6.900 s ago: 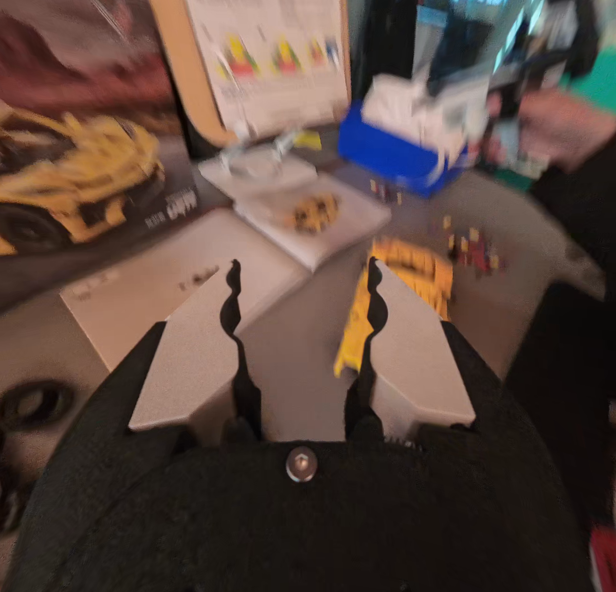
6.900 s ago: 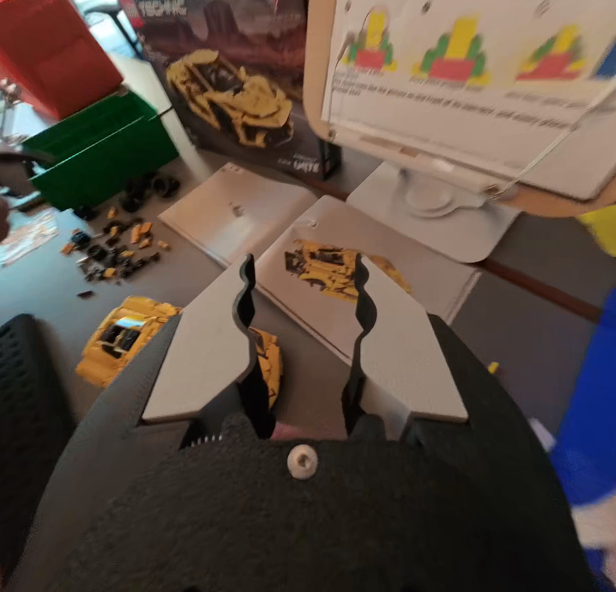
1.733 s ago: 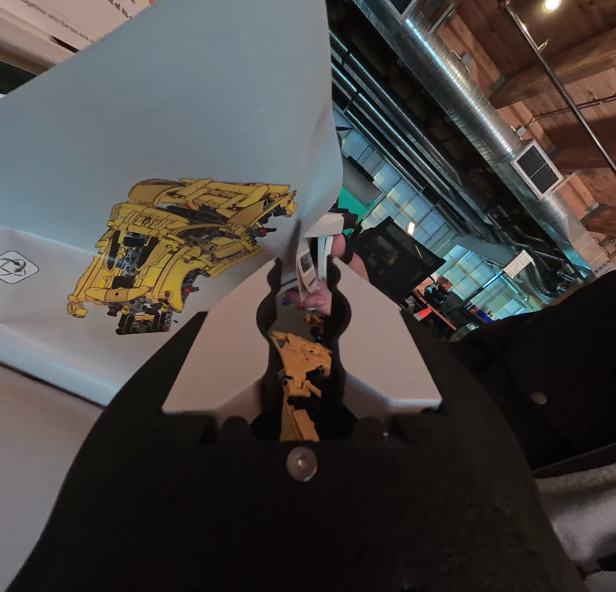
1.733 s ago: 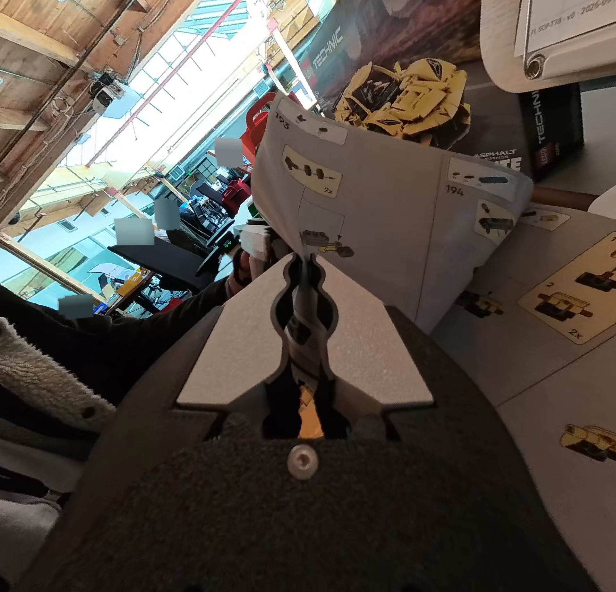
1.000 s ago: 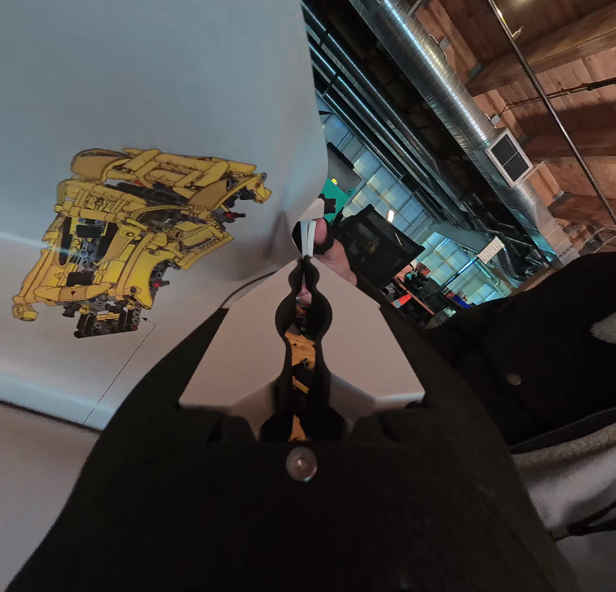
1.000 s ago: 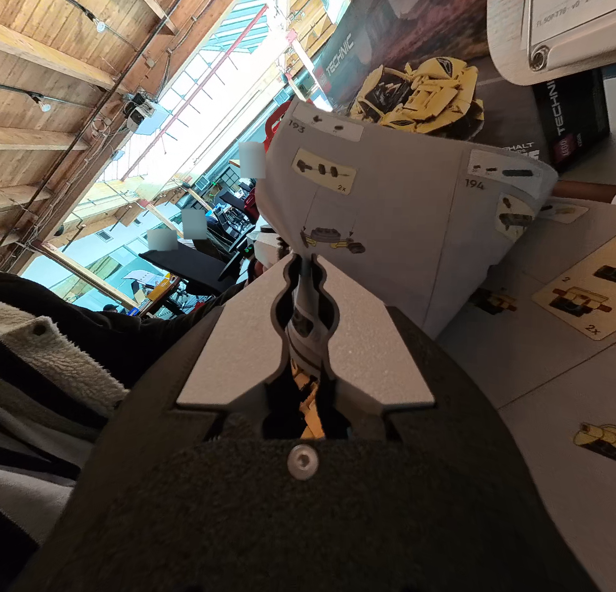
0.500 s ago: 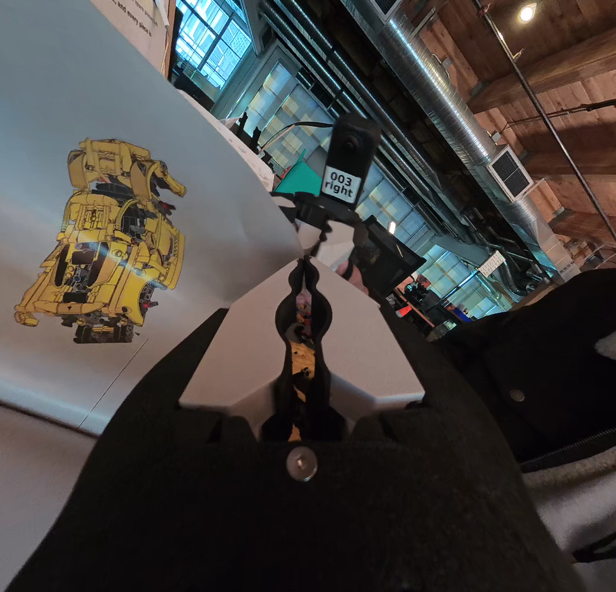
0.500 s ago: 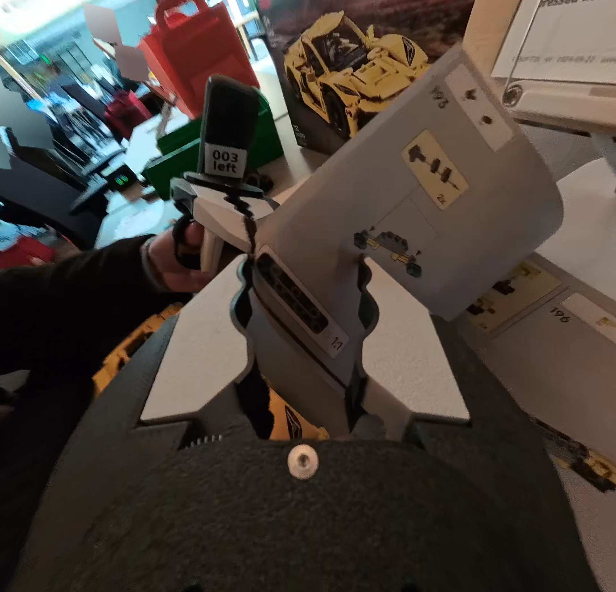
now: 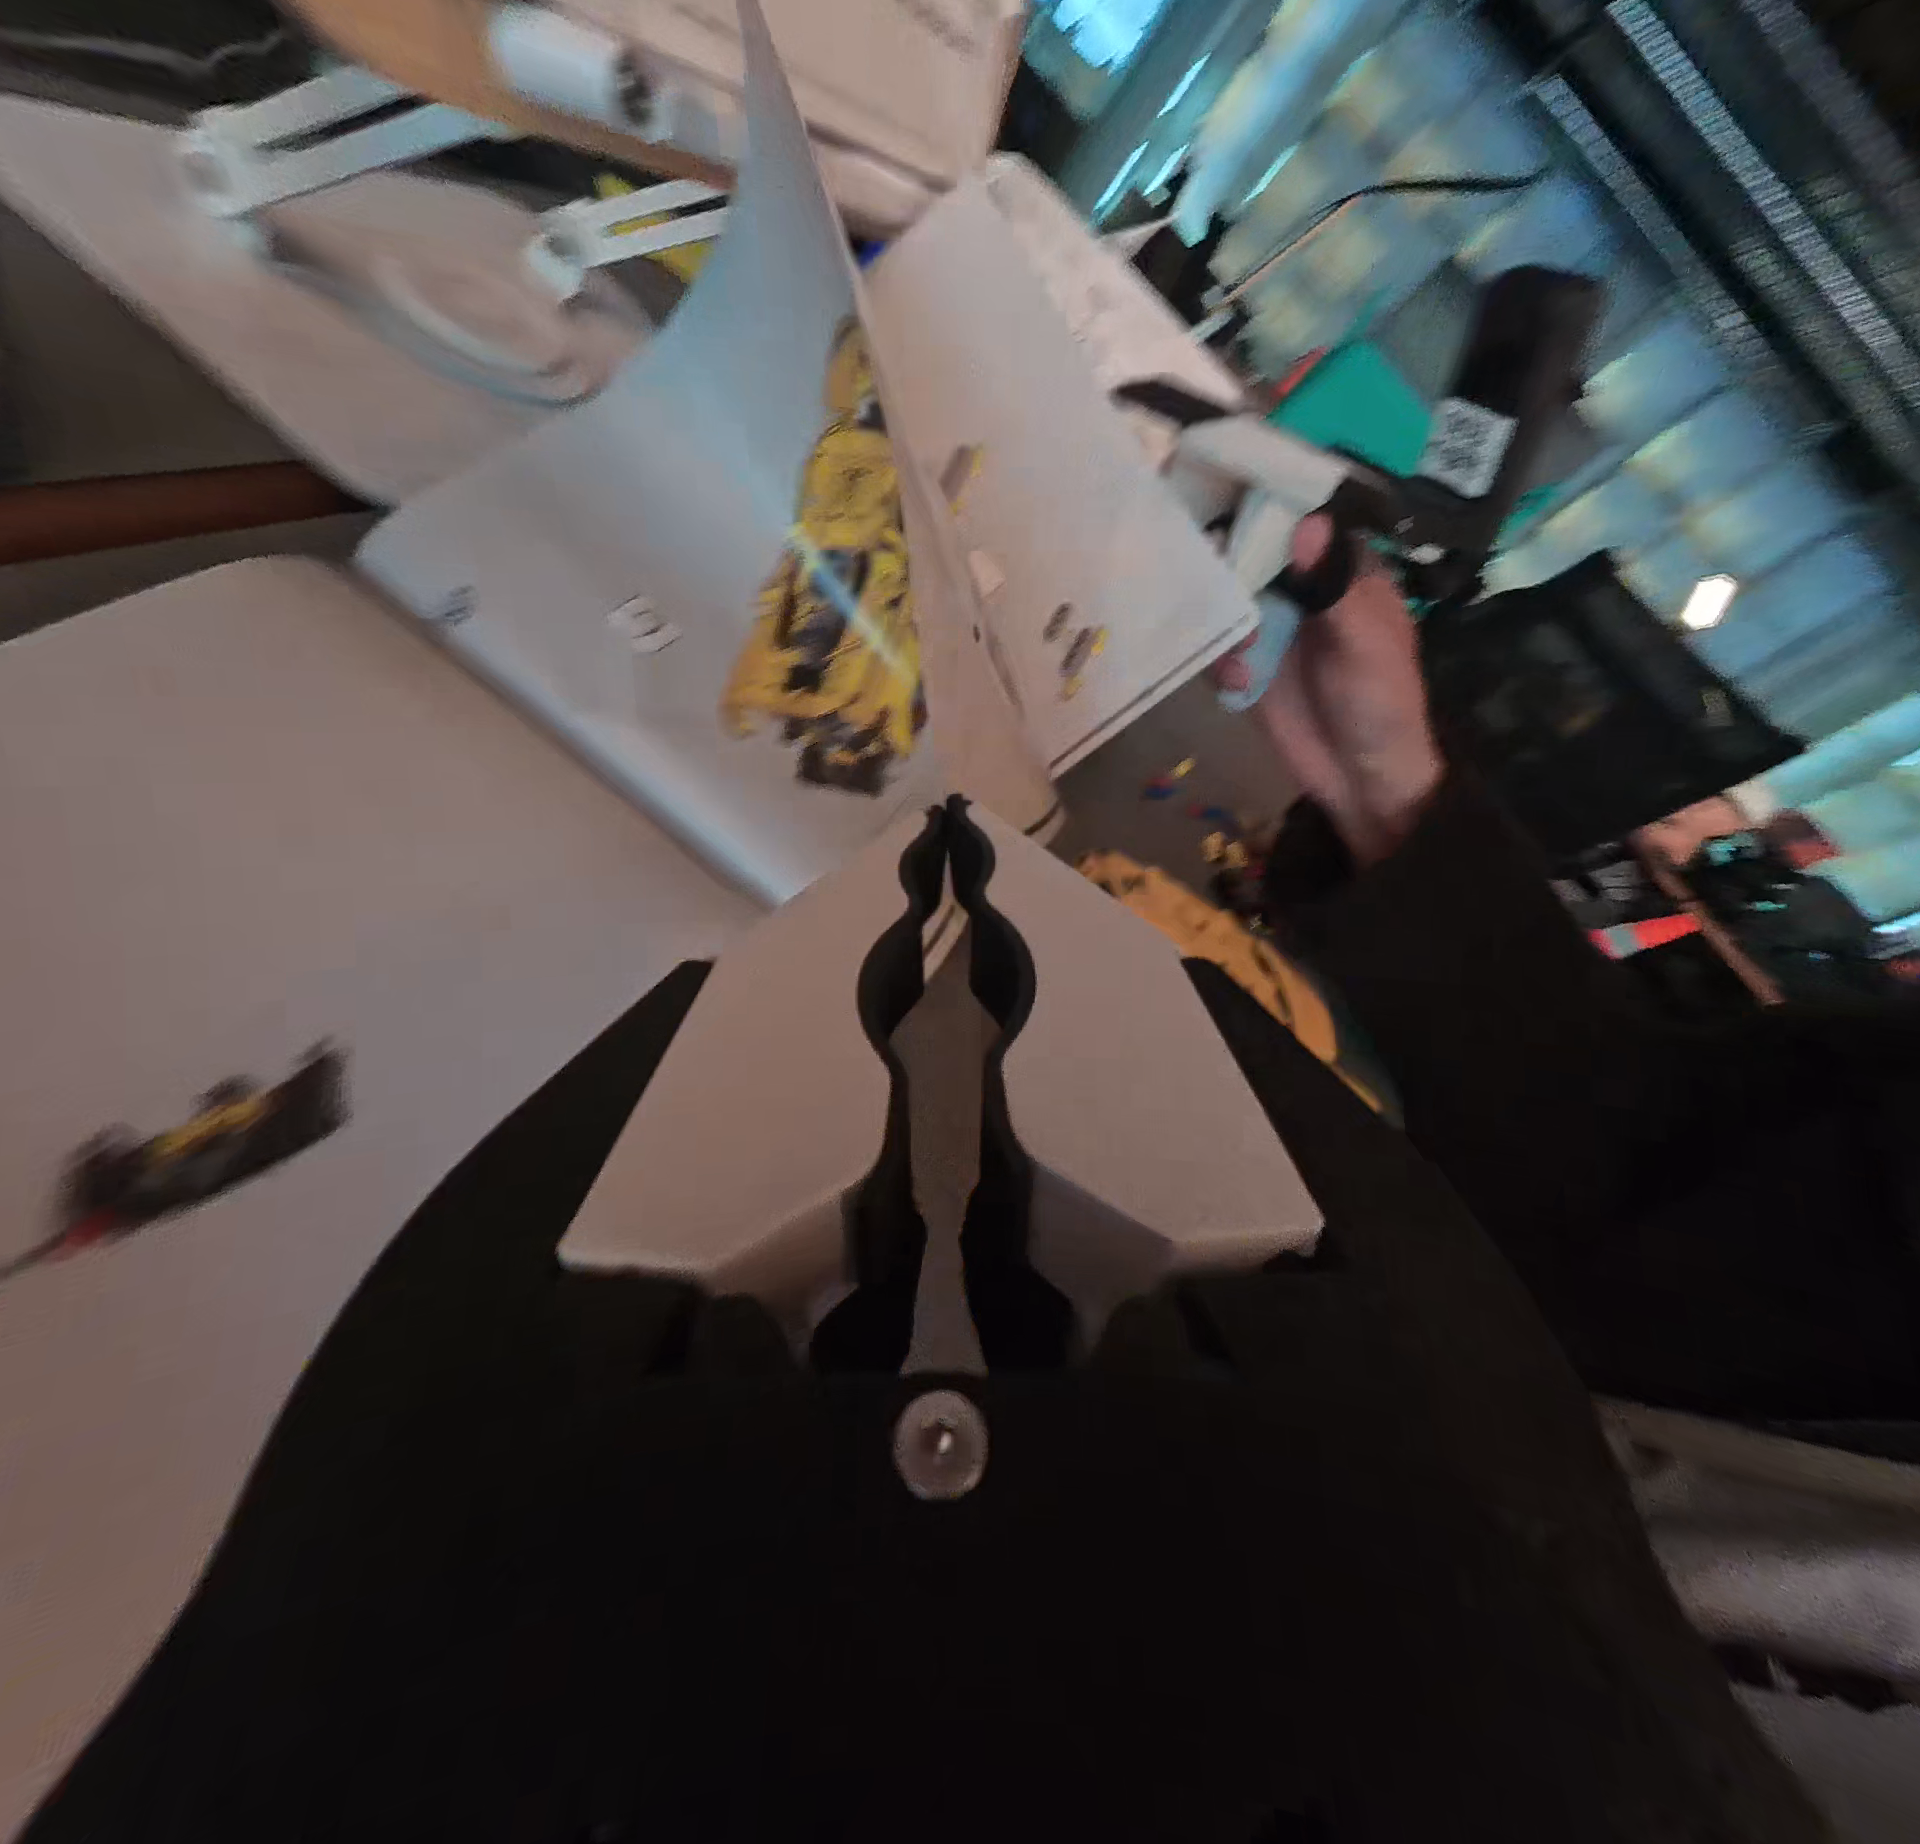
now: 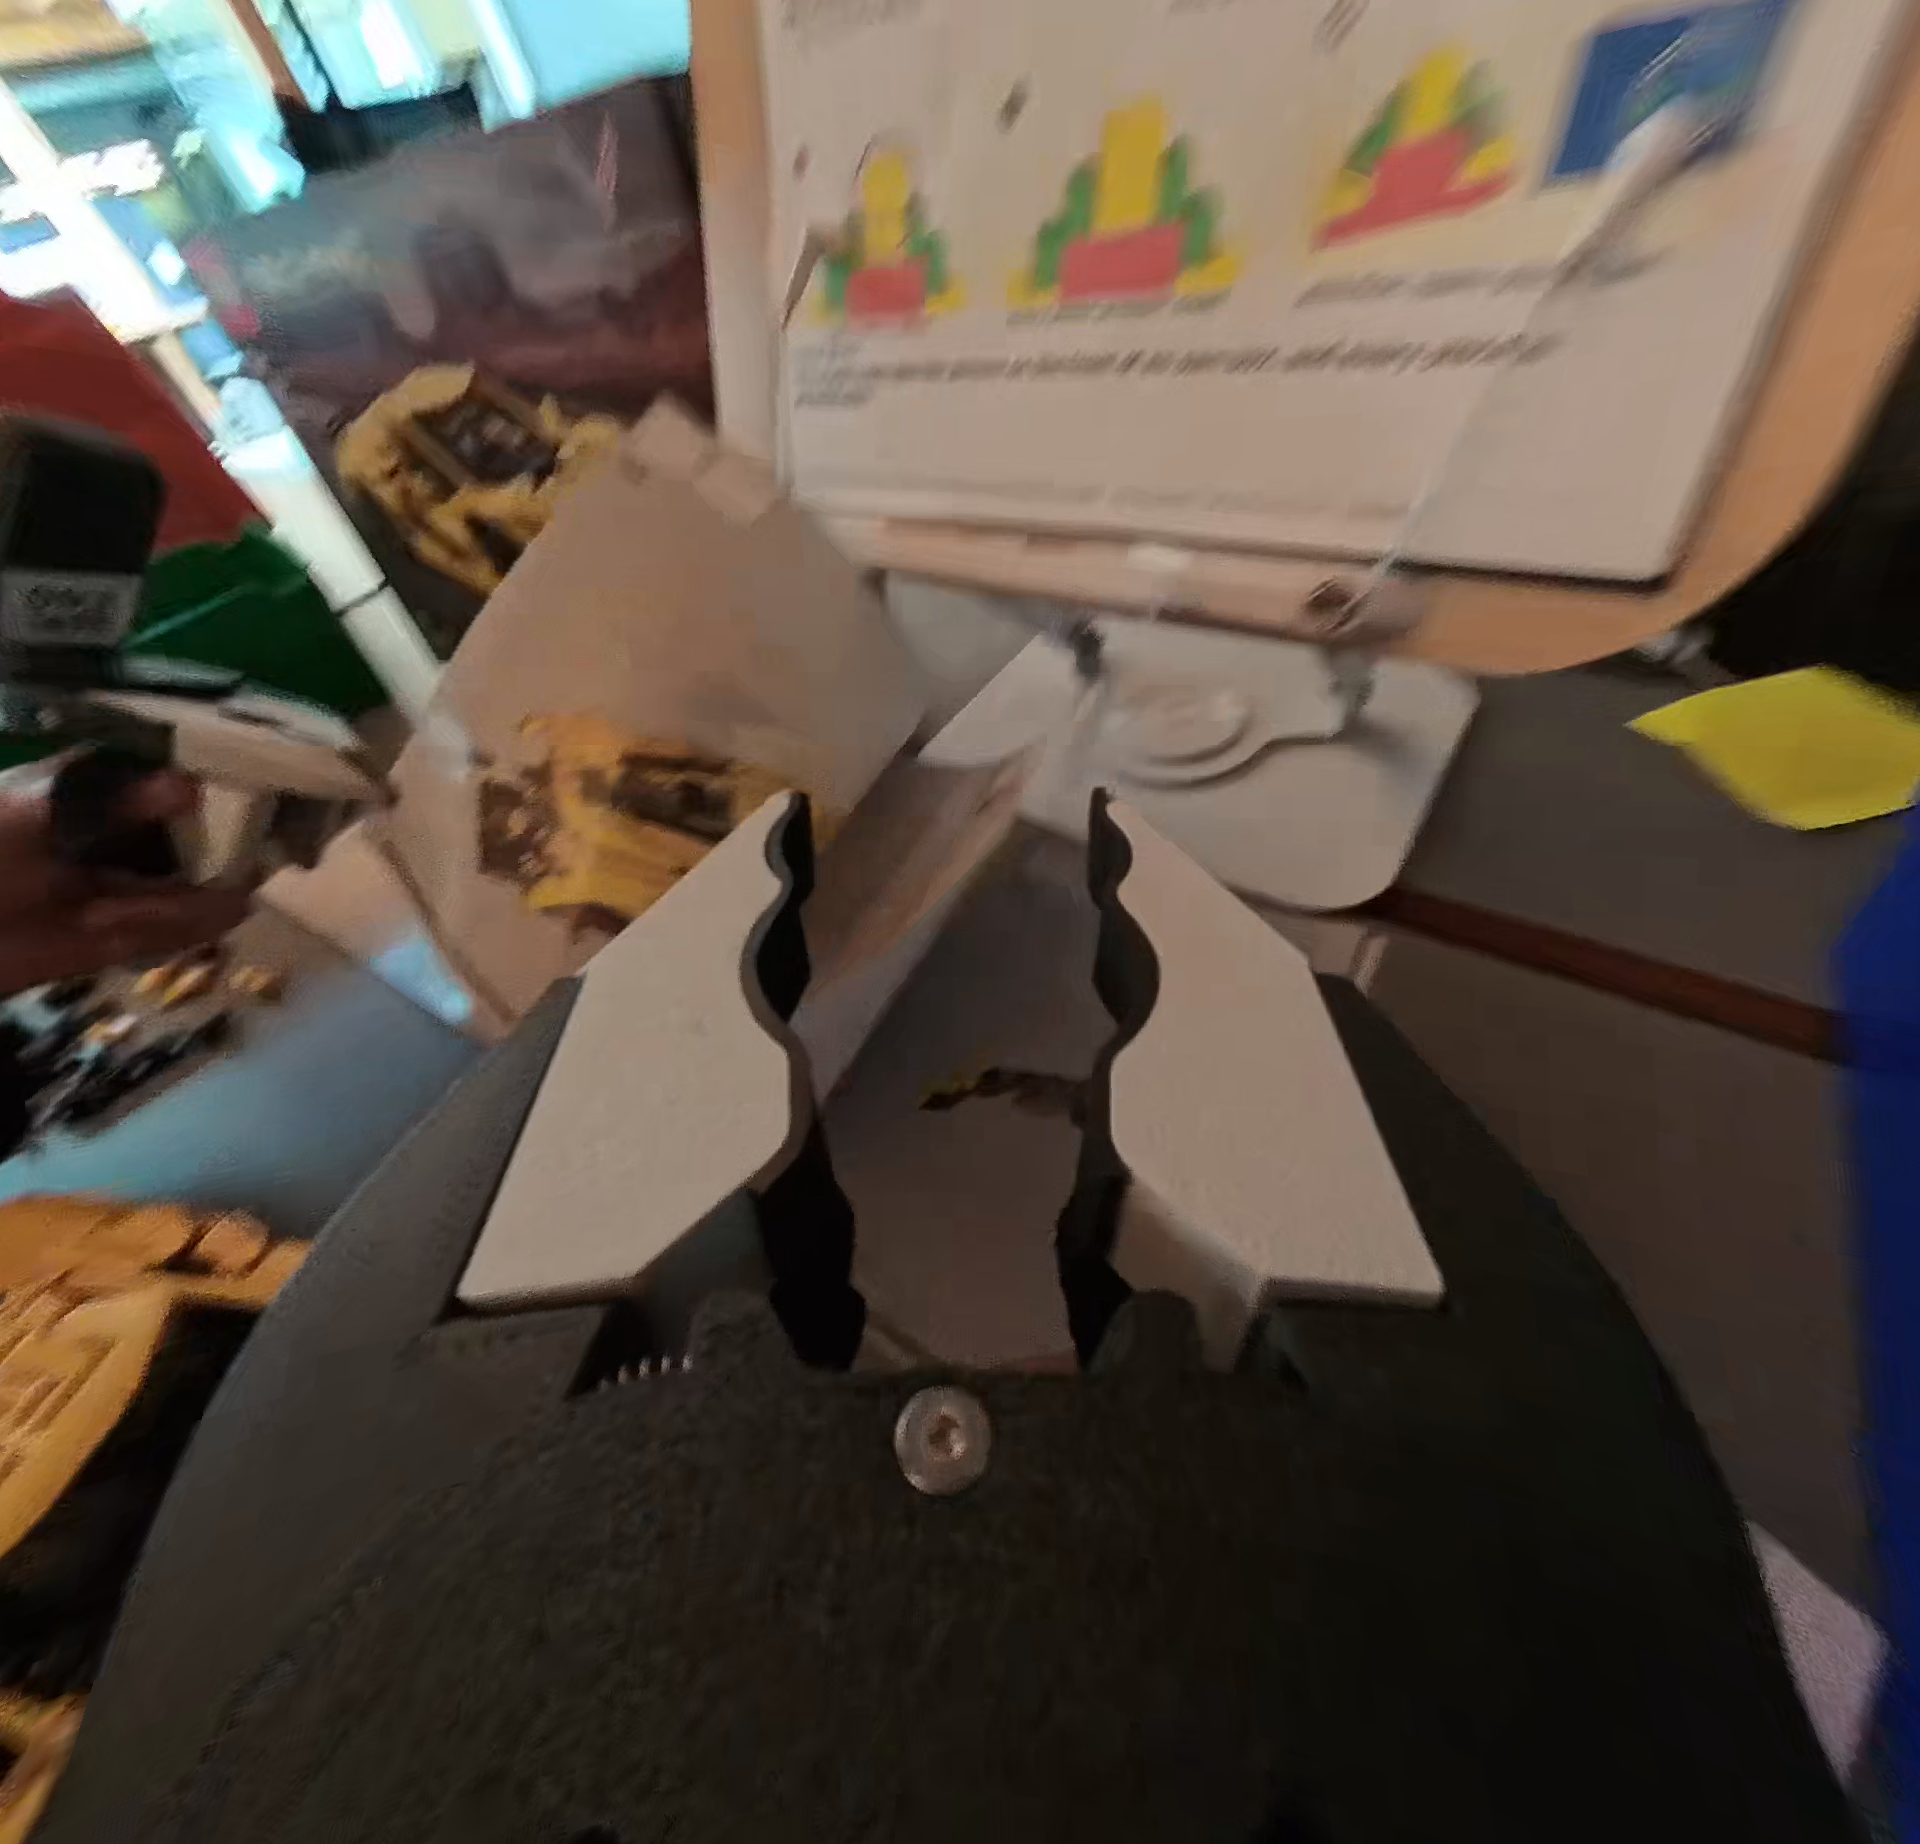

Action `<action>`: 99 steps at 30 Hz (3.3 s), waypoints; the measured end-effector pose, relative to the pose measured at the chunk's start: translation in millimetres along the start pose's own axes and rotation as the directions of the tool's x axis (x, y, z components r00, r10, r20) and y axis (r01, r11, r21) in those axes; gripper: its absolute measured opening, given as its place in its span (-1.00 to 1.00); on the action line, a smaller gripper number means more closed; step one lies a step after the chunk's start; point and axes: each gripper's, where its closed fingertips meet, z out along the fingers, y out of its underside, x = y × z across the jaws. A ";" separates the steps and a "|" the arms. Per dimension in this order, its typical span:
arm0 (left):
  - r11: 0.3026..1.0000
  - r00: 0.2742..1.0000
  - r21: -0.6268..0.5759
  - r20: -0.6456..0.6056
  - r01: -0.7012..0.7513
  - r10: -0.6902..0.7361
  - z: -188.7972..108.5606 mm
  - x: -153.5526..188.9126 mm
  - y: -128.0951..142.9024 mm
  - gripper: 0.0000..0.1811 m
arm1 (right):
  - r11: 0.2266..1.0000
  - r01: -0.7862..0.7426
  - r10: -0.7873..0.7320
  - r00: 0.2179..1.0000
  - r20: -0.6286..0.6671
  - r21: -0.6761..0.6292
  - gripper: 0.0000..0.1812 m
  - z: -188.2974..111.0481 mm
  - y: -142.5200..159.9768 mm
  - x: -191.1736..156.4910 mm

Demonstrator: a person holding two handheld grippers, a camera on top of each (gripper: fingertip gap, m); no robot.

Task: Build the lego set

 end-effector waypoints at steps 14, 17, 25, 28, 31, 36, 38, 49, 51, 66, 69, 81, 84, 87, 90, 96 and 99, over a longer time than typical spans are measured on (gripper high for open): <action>0.985 0.887 -0.095 0.455 0.142 -0.084 -148.2 -83.9 28.0 -1.00 | 0.957 0.267 -0.262 0.963 0.056 -0.111 -0.17 4.4 -0.6 -16.5; 0.977 0.902 -0.140 0.423 0.162 -0.089 -157.5 -82.1 42.1 -1.00 | 0.914 0.305 -0.257 0.945 0.202 -0.267 -0.02 27.1 16.2 -42.1; 0.969 0.904 -0.153 0.411 0.195 -0.118 -177.9 -92.8 60.2 -1.00 | 0.514 0.752 -0.421 0.640 0.643 -0.413 0.15 121.7 94.7 -130.1; 0.970 0.903 -0.142 0.411 0.197 -0.123 -178.1 -93.0 58.5 -1.00 | 0.486 0.745 -0.340 0.643 0.686 -0.457 0.14 144.4 111.7 -139.0; 0.969 0.904 -0.147 0.410 0.199 -0.123 -179.9 -92.5 59.4 -1.00 | 0.405 0.773 -0.317 0.620 0.718 -0.489 0.21 156.0 127.3 -141.5; 0.956 0.893 -0.168 0.424 0.240 -0.150 -184.4 -95.9 67.7 -1.00 | 0.296 0.794 -0.312 0.606 0.732 -0.531 0.28 167.9 149.9 -142.4; 0.962 0.882 -0.145 0.448 0.230 -0.143 -188.0 -98.4 62.9 -0.99 | 0.277 0.796 -0.318 0.605 0.730 -0.539 0.31 168.9 152.9 -142.9; 0.987 0.862 -0.158 0.501 0.002 0.079 -114.6 -90.8 25.0 -0.78 | 0.207 0.792 -0.288 0.610 0.738 -0.574 0.34 169.1 156.6 -141.8; 0.978 0.859 -0.208 0.502 0.003 0.104 -83.4 -92.9 31.7 -0.85 | 0.215 0.790 -0.287 0.613 0.736 -0.575 0.34 169.2 156.7 -142.0; 0.957 0.799 -0.234 0.601 0.170 0.005 -142.3 -142.7 63.9 -1.00 | 0.236 0.788 -0.287 0.616 0.734 -0.569 0.34 169.6 156.7 -142.2; 0.959 0.778 -0.204 0.627 0.196 -0.026 -162.5 -148.4 65.9 -1.00 | 0.250 0.785 -0.287 0.619 0.732 -0.566 0.34 169.7 156.6 -142.5; 0.981 0.781 0.177 0.623 -0.082 -0.047 -195.7 -117.2 -17.1 -0.82 | 0.602 0.665 -0.282 0.695 0.662 -0.442 0.23 163.9 93.4 -167.0; 0.980 0.808 0.179 0.588 -0.089 -0.034 -186.7 -110.0 -19.9 -0.81 | 0.677 0.638 -0.325 0.706 0.629 -0.367 0.17 133.0 50.6 -174.4; 0.983 0.807 0.149 0.591 -0.102 -0.006 -179.5 -110.5 -17.2 -0.80 | 0.769 0.570 -0.336 0.747 0.574 -0.291 0.02 79.7 12.0 -178.8; 0.983 0.819 0.147 0.574 -0.115 0.010 -172.9 -104.3 -19.4 -0.78 | 0.835 0.480 -0.300 0.808 0.508 -0.270 -0.16 7.0 -2.4 -168.1; 0.971 0.828 0.136 0.553 -0.195 0.089 -160.5 -78.3 -30.7 -0.73 | 0.833 0.388 -0.295 0.915 0.277 -0.395 -0.41 -141.7 57.9 -97.9; 0.957 0.886 0.204 0.454 -0.207 0.095 -146.5 -45.6 -40.1 -0.72 | 0.794 0.261 -0.194 0.965 0.178 -0.549 -0.47 -204.8 119.4 -67.6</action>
